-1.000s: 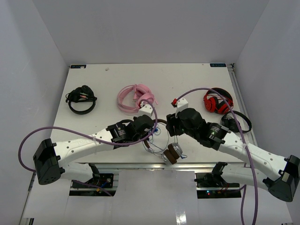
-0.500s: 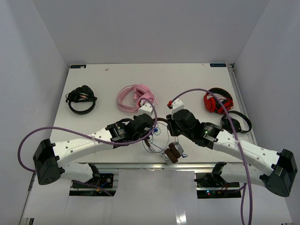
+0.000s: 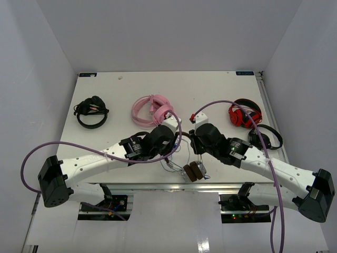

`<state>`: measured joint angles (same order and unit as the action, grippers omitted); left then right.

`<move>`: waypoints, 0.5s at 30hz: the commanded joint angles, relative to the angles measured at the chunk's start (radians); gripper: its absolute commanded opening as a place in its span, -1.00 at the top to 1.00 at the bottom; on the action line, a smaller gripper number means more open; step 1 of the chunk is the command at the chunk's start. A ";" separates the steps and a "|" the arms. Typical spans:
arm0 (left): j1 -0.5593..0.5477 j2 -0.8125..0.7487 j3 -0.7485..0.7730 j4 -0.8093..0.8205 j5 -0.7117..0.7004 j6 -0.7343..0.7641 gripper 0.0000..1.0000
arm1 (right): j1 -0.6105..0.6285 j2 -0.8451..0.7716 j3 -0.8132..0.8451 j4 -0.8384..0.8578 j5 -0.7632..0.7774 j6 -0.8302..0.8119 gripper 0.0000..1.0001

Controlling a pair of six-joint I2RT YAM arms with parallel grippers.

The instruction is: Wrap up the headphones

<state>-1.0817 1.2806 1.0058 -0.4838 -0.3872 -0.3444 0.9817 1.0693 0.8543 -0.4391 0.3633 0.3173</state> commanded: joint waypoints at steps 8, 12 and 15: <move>-0.003 -0.085 -0.029 0.249 0.072 0.221 -0.09 | 0.008 -0.032 0.032 0.032 -0.099 0.029 0.85; -0.003 -0.122 -0.037 0.259 0.116 0.255 -0.16 | 0.008 -0.038 0.038 0.025 -0.101 0.029 0.85; -0.003 -0.161 -0.049 0.257 0.154 0.246 -0.23 | 0.008 -0.037 0.045 0.016 -0.074 0.032 0.85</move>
<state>-1.0825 1.1918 0.9725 -0.2835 -0.3055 -0.1236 0.9864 1.0622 0.8543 -0.4702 0.2927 0.3332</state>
